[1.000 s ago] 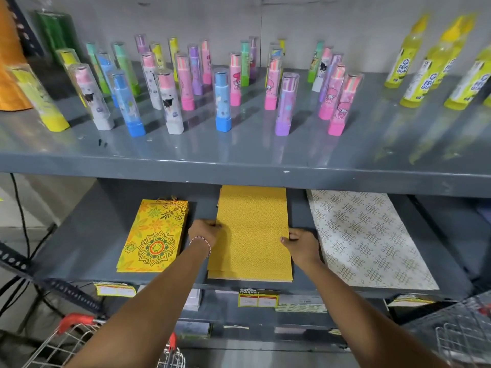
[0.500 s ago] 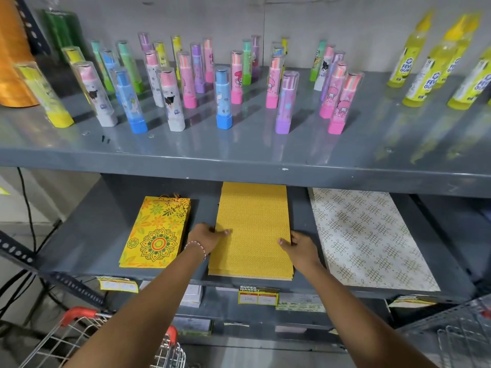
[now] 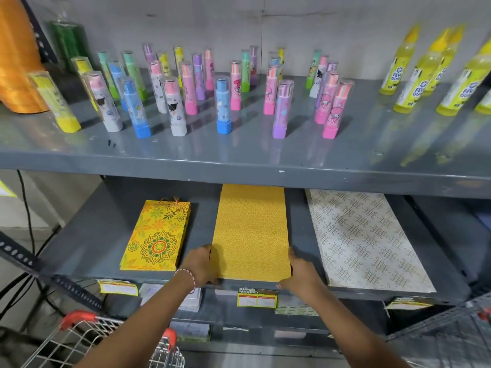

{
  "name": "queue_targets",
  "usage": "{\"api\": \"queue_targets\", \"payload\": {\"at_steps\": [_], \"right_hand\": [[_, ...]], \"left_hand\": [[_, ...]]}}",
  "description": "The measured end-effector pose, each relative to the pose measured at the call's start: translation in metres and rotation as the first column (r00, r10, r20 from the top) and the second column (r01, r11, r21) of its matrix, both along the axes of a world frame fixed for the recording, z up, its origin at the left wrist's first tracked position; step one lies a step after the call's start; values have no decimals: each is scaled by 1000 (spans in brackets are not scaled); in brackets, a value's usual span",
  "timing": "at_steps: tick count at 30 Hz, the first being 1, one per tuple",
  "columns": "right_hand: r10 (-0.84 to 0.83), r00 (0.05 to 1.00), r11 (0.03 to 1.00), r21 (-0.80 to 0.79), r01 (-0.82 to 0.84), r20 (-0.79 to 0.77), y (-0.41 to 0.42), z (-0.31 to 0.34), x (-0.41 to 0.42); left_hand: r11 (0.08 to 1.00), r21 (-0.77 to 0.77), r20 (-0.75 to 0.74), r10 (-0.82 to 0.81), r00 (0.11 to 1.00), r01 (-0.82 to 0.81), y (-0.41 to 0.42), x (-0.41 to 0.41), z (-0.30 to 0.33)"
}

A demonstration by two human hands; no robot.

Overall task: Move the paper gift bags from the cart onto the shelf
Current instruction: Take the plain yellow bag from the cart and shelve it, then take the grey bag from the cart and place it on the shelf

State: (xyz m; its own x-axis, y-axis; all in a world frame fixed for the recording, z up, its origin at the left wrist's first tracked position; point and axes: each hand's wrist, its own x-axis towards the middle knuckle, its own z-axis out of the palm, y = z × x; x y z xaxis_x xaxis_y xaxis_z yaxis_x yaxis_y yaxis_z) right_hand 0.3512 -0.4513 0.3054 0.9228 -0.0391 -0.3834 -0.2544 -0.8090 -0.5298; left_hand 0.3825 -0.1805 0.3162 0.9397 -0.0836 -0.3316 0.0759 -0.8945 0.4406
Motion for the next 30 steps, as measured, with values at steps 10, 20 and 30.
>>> {"api": "queue_targets", "payload": {"at_steps": [10, 20, 30], "right_hand": [[3, 997, 995, 96, -9, 72, -6, -4, -10], [274, 776, 855, 224, -467, 569, 95, 43, -41], [897, 357, 288, 267, -920, 260, 356, -10, -123]], "left_hand": [[995, 37, 51, 86, 995, -88, -5, -17, 2], [26, -751, -294, 882, 369, -660, 65, -228, -24], [-953, -291, -941, 300, -154, -78, 133, -392, -124]]}}
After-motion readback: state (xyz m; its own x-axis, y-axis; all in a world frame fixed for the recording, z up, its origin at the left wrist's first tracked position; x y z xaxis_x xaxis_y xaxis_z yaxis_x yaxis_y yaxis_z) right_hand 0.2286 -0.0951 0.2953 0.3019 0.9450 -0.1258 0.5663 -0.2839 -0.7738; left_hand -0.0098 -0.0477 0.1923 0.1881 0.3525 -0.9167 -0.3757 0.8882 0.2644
